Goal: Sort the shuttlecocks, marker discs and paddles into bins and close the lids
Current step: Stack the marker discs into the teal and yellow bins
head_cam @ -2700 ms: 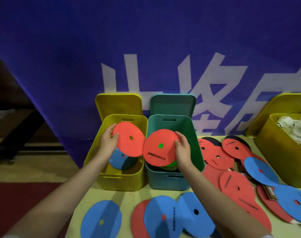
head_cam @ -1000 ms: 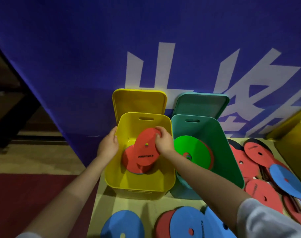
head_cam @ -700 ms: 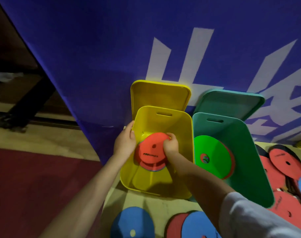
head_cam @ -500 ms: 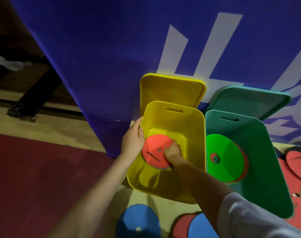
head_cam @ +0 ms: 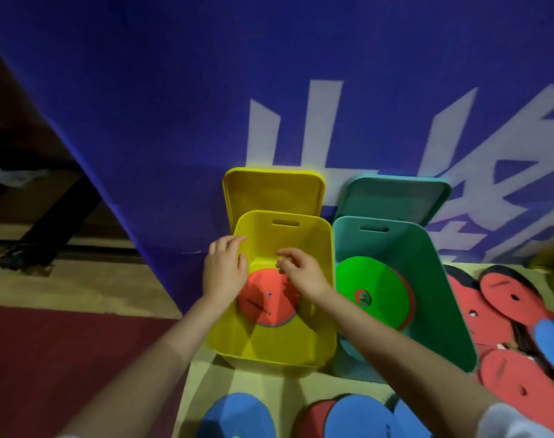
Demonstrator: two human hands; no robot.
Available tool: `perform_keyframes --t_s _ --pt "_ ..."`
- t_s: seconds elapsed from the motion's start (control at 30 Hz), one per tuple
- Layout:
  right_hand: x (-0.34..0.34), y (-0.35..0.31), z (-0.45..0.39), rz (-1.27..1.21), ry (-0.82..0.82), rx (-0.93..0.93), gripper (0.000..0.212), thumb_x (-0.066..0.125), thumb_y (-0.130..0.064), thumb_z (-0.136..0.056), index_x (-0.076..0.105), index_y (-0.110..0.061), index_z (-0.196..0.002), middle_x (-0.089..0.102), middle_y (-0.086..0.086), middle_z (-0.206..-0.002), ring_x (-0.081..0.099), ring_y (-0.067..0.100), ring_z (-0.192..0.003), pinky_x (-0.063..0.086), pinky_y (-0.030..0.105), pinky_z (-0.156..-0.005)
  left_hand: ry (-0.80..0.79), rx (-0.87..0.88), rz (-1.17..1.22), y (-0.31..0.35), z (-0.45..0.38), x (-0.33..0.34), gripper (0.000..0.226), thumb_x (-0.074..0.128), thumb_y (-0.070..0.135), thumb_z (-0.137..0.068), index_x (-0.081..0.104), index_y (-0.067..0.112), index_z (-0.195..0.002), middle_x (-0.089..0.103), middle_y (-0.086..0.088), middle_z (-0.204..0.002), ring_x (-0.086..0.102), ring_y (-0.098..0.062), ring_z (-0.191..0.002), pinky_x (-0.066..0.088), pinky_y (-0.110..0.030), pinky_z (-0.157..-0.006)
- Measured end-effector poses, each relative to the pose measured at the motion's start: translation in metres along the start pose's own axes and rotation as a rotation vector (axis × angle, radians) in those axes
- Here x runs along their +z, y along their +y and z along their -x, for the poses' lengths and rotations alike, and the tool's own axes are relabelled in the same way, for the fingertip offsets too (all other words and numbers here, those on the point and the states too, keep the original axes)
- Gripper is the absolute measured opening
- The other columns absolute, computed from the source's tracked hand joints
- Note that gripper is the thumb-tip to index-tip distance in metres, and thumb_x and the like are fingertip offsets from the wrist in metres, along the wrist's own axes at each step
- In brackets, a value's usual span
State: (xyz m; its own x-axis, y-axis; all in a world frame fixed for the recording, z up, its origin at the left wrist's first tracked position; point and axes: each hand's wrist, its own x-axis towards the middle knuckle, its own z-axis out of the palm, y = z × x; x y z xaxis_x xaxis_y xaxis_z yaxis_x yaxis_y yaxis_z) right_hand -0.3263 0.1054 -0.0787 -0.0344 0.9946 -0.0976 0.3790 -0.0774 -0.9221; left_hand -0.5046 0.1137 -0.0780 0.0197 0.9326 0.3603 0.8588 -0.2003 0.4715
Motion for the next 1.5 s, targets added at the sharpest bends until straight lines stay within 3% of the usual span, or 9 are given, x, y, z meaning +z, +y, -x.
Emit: perform_keyframes --t_s 0.1,0.3,0.5,0.7,0.83,1.03,1.17,1.3,1.5 --pt "-0.054 -0.013 0.037 -0.097 0.096 -0.100 0.017 0.052 -0.004 -0.094 0.062 -0.012 -0.105 0.062 0.007 -0.076 0.056 -0.005 -0.058 0.044 0.013 -0.060 0.001 0.011 0.139 0.044 0.001 -0.002 0.035 0.056 0.007 -0.087 0.060 0.010 -0.121 0.059 -0.014 -0.115 0.055 -0.034 -0.106 0.045 -0.044 -0.091" --pt "-0.159 0.024 0.100 -0.235 0.494 -0.054 0.018 0.049 -0.003 -0.094 0.062 -0.014 -0.098 0.061 0.001 -0.071 0.054 -0.004 -0.054 0.043 0.012 -0.054 -0.209 0.034 0.602 0.172 0.022 0.029 0.032 0.046 0.003 -0.089 0.061 0.009 -0.116 0.063 -0.013 -0.104 0.059 -0.016 -0.087 0.048 -0.033 -0.083" --pt "-0.237 0.081 0.153 -0.281 0.683 0.061 0.016 0.048 -0.005 -0.095 0.062 -0.012 -0.099 0.061 0.004 -0.072 0.054 -0.002 -0.050 0.042 0.013 -0.050 -0.425 0.062 0.700 0.271 0.058 0.074 0.032 0.046 -0.001 -0.091 0.060 0.015 -0.116 0.062 -0.002 -0.095 0.062 -0.019 -0.077 0.050 -0.029 -0.075" --pt "-0.303 0.142 0.183 -0.221 0.703 0.164 0.017 0.047 -0.004 -0.094 0.061 -0.009 -0.104 0.061 0.007 -0.074 0.055 0.001 -0.053 0.044 0.013 -0.052 -0.518 0.085 0.716 0.347 0.076 0.123 0.032 0.045 -0.004 -0.089 0.061 0.013 -0.112 0.063 -0.002 -0.093 0.062 -0.021 -0.084 0.050 -0.033 -0.080" --pt "-0.353 0.194 0.192 -0.132 0.678 0.285 0.017 0.050 -0.009 -0.093 0.062 -0.010 -0.105 0.063 0.005 -0.074 0.061 0.018 -0.066 0.048 0.030 -0.063 -0.554 0.068 0.702 0.390 0.083 0.157 0.034 0.045 -0.002 -0.088 0.061 0.020 -0.108 0.060 0.003 -0.090 0.062 -0.016 -0.084 0.052 -0.035 -0.084" --pt "-0.430 0.265 0.196 0.047 0.672 0.435 0.024 0.054 -0.012 -0.091 0.061 -0.007 -0.114 0.058 0.002 -0.072 0.055 0.023 -0.070 0.040 0.034 -0.067 -0.613 0.038 0.608 0.442 0.085 0.212 0.030 0.046 0.007 -0.093 0.060 0.019 -0.116 0.058 0.004 -0.096 0.060 -0.012 -0.084 0.048 -0.020 -0.075" --pt "-0.469 0.304 0.190 0.107 0.574 0.539 0.036 0.057 -0.020 -0.091 0.055 -0.006 -0.124 0.060 0.005 -0.087 0.060 0.027 -0.089 0.044 0.036 -0.078 -0.631 -0.007 0.465 0.466 0.073 0.254 0.029 0.046 0.012 -0.094 0.059 0.019 -0.119 0.058 0.003 -0.105 0.058 -0.016 -0.096 0.046 -0.028 -0.083" --pt "-0.494 0.335 0.178 0.220 0.498 0.572 0.049 0.060 -0.029 -0.088 0.051 -0.009 -0.132 0.057 0.010 -0.129 0.053 0.029 -0.119 0.044 0.042 -0.099 -0.676 -0.129 0.369 0.479 0.060 0.294 0.034 0.046 0.014 -0.093 0.054 0.019 -0.125 0.060 -0.007 -0.114 0.063 -0.026 -0.090 0.052 -0.038 -0.081" --pt "-0.510 0.357 0.156 0.324 0.376 0.538 0.066 0.057 -0.052 -0.082 0.045 -0.017 -0.136 0.053 0.007 -0.131 0.051 0.027 -0.121 0.045 0.039 -0.097 -0.710 -0.308 0.309 0.493 0.040 0.346 0.042 0.050 0.016 -0.093 0.047 0.014 -0.135 0.060 -0.008 -0.118 0.063 -0.029 -0.093 0.053 -0.037 -0.077"
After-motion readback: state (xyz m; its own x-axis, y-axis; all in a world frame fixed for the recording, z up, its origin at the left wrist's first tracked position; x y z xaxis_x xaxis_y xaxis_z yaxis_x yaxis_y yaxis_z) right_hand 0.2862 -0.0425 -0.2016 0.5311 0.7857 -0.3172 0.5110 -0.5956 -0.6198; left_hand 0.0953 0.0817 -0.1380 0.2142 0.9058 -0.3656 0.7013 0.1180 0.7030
